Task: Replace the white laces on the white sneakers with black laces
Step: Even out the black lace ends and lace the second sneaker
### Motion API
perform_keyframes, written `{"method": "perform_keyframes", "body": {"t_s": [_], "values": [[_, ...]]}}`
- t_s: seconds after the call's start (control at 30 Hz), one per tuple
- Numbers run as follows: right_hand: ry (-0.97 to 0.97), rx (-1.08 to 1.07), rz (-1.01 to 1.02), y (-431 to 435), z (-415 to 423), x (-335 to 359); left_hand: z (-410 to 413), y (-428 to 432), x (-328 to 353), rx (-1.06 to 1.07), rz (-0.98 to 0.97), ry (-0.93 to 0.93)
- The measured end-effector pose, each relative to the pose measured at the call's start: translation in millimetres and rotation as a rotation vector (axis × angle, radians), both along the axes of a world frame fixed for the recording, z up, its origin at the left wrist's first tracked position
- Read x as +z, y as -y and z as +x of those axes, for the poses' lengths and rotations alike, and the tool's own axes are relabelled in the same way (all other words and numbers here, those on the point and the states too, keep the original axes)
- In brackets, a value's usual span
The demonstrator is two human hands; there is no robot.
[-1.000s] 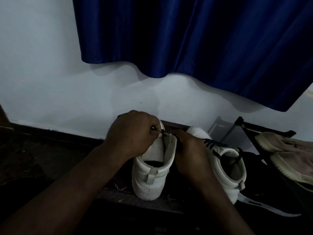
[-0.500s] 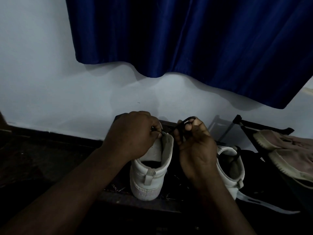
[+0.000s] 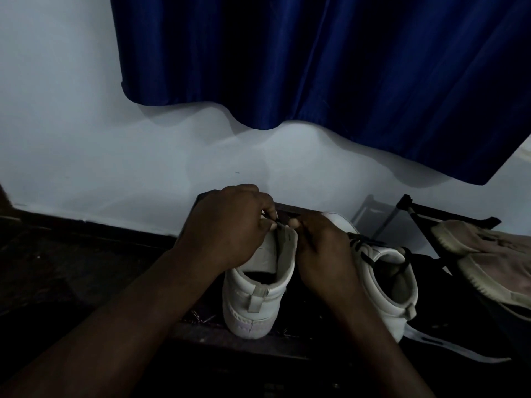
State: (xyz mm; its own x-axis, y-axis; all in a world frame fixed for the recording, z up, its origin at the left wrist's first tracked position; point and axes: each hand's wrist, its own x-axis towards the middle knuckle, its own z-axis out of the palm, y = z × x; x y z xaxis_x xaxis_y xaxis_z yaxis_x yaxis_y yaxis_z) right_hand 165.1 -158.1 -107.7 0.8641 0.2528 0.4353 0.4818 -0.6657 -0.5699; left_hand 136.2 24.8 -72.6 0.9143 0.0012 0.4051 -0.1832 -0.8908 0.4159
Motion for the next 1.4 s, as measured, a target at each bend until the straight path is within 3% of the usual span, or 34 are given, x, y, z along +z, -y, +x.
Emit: {"method": "perform_keyframes", "body": {"t_s": [0.1,0.17,0.23,0.3,0.4,0.47,0.53,0.63,0.77,0.83,0.97,1.03,1.17,1.3,1.4], "values": [[-0.124,-0.001,-0.025,1.4,-5.0,3.0,-0.6,0.1,0.4,-0.003,-0.006,-0.010],[-0.327,-0.001,0.119,-1.1,-4.2,2.5,-0.5,0.1,0.1,-0.001,-0.005,-0.010],[-0.569,0.022,0.520,-4.6,-2.8,1.6,-0.3,0.4,0.0,0.004,0.000,-0.013],[-0.688,0.067,0.957,-5.6,-1.6,5.6,-0.2,0.8,0.2,0.007,0.007,-0.015],[-0.703,0.270,1.531,-6.0,-0.6,20.8,-0.3,1.4,0.3,0.004,0.007,-0.007],[-0.654,0.349,1.703,-9.8,-2.0,28.5,-0.1,2.2,0.3,0.010,0.021,0.004],[-0.580,0.232,1.562,-16.4,-4.9,31.4,0.5,2.3,0.1,0.011,0.032,0.004],[-0.325,-0.030,0.903,-15.7,-3.9,20.7,1.4,1.6,-0.5,0.000,0.018,-0.008],[0.039,-0.066,0.162,-5.4,-1.2,4.9,2.2,1.9,-1.6,-0.002,0.022,0.008],[0.087,-0.049,-0.018,-2.2,-2.5,4.0,2.4,2.7,-2.4,0.003,0.017,0.022],[-0.113,-0.059,-0.145,1.2,-6.8,7.1,2.1,3.5,-4.2,0.031,-0.004,0.076],[-0.320,-0.062,0.041,-1.4,-9.8,11.0,2.5,3.3,-5.0,0.042,0.002,0.080],[-0.786,0.009,0.859,-4.6,-9.4,16.0,3.5,3.3,-6.2,0.040,0.013,0.074],[-0.785,0.201,1.448,-8.5,-7.3,25.0,3.0,3.1,-5.9,0.021,-0.008,0.055],[-0.703,0.339,1.723,-10.3,-7.4,31.3,2.4,3.7,-4.0,0.009,-0.021,0.036]]}}
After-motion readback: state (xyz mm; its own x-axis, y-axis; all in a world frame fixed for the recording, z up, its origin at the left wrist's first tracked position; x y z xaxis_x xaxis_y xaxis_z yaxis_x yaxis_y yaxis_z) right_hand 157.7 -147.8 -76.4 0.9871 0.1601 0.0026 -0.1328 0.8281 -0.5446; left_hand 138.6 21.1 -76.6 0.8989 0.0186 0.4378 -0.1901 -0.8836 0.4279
